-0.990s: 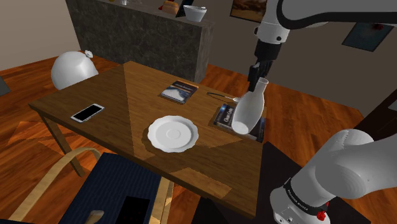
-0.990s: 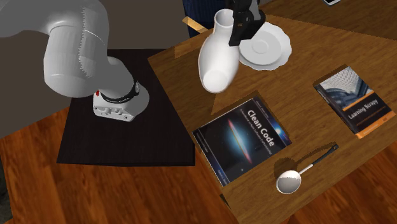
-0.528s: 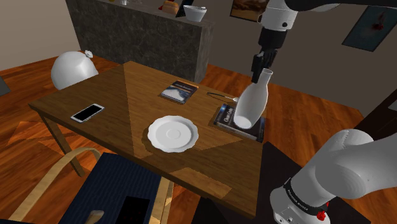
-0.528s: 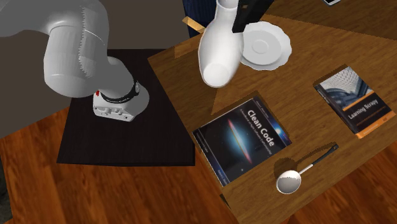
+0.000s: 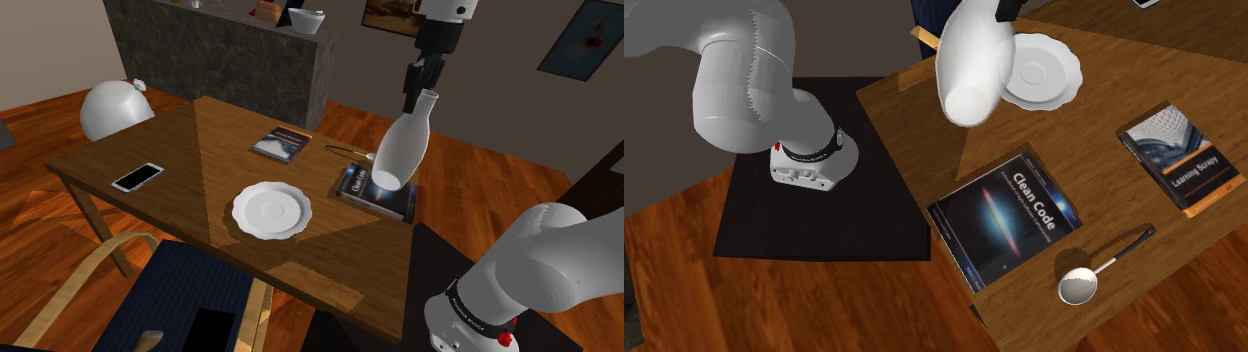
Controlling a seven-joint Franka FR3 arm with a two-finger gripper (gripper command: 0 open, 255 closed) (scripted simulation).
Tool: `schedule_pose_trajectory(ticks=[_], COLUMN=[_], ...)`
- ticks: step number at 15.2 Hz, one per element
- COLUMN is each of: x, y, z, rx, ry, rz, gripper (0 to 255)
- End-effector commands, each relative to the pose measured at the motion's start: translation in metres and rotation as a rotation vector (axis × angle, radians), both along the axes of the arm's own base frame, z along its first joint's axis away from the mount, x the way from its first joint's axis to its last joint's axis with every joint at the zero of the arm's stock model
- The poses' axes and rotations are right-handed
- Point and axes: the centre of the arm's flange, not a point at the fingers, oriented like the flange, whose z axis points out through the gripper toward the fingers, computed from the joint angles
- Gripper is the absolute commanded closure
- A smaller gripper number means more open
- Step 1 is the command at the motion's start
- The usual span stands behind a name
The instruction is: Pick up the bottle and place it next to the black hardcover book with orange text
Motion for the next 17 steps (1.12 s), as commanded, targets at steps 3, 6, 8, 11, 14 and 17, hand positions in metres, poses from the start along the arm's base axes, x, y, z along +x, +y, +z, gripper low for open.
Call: schedule_pose_trajectory(ticks=[3,6,8,11,14,17], x=[0.001,0.001,0.001,0.001,0.001,0.001], y=[0.000,0.000,0.000,0.000,0.000,0.000], z=[0.021,0.037,0.047,0.063,0.079,0.095], rx=[0.000,0.000,0.000,0.000,0.000,0.000], ry=[0.000,0.000,0.000,0.000,0.000,0.000], rz=[0.000,0.000,0.000,0.000,0.000,0.000], gripper=[255,255,255,255,255,255])
